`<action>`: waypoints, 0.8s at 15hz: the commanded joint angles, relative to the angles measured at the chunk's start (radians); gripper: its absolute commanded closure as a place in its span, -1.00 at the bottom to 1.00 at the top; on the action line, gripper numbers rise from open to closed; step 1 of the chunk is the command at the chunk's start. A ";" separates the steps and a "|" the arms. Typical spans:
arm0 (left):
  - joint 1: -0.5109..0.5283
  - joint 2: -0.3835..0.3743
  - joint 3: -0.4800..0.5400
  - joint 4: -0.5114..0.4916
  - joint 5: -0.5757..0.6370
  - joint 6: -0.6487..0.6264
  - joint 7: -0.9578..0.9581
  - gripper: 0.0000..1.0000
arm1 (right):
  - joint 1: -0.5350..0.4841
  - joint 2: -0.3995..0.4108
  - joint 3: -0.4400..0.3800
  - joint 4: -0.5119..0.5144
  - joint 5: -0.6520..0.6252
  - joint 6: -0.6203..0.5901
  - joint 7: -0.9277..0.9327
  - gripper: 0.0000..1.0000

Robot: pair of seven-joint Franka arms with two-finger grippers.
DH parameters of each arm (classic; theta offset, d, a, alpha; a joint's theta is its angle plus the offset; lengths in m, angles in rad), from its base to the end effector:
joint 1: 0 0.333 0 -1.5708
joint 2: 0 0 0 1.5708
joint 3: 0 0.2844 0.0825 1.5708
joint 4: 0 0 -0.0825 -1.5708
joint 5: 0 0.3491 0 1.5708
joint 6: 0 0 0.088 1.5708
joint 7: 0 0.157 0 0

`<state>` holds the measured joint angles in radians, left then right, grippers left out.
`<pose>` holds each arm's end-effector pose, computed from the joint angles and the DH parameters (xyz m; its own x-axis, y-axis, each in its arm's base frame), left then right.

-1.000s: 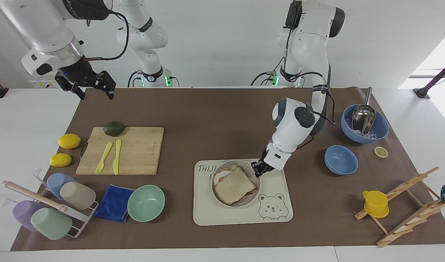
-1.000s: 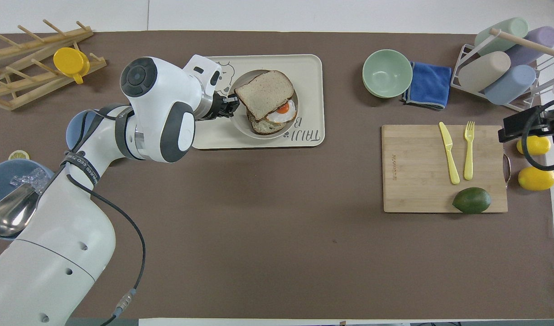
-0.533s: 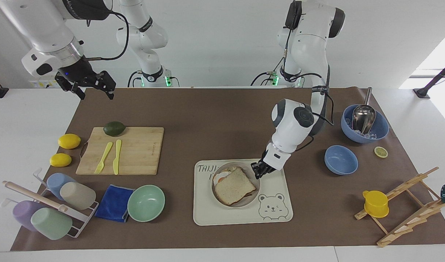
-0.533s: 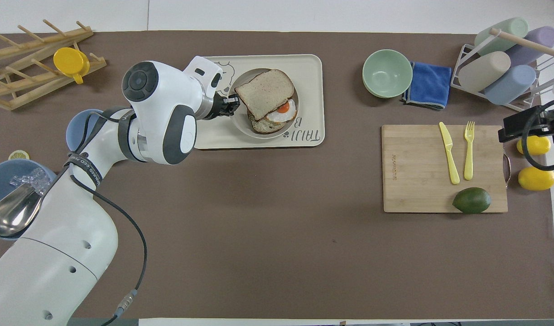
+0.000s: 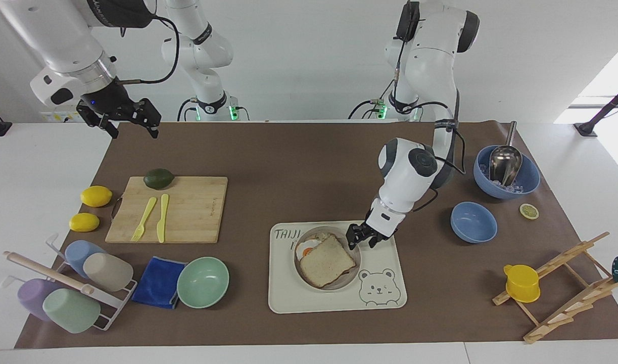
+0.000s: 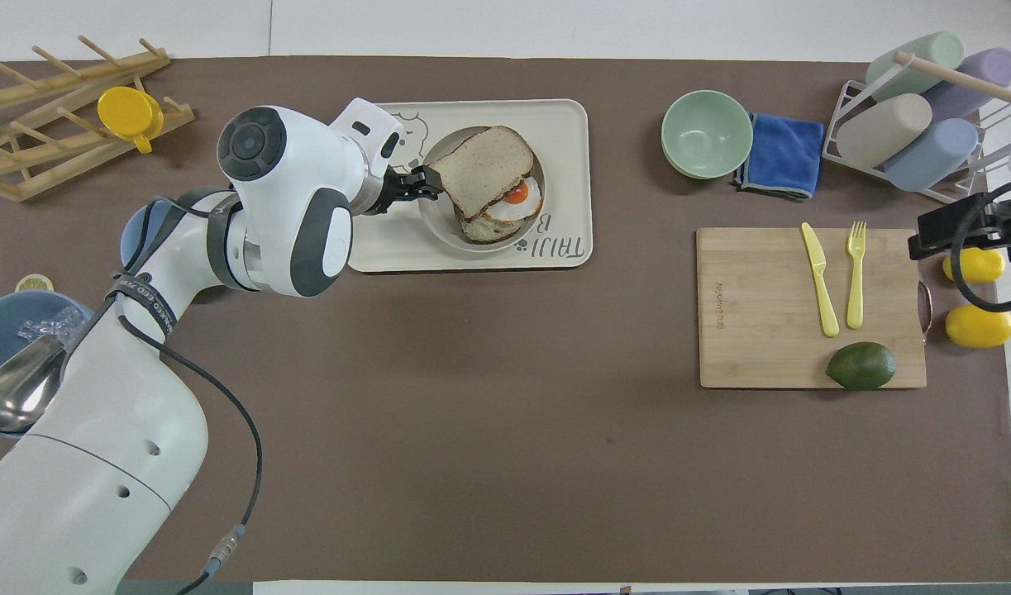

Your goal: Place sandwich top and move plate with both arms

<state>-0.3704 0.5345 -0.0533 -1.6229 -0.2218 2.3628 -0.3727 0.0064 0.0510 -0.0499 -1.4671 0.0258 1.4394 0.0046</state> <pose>0.6090 -0.2824 0.2771 0.9888 0.1137 0.0966 0.0848 -0.9611 0.2629 0.5163 -0.0176 0.5502 0.9959 -0.0447 -0.0786 -0.0466 -0.9987 -0.0229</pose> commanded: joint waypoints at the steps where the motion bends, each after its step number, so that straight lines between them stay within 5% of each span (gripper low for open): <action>1: 0.040 -0.056 0.003 0.008 0.033 -0.088 0.017 -1.00 | -0.006 -0.010 0.008 -0.007 -0.014 0.019 0.011 -1.00; 12: 0.225 -0.392 0.003 -0.005 0.153 -0.575 0.189 -1.00 | -0.006 -0.010 0.010 -0.007 -0.012 0.019 0.011 -1.00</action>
<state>-0.1663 0.2184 -0.0460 -1.5963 -0.0909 1.8555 -0.2097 0.0064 0.0510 -0.0498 -1.4671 0.0258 1.4409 0.0046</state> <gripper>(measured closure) 0.000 0.000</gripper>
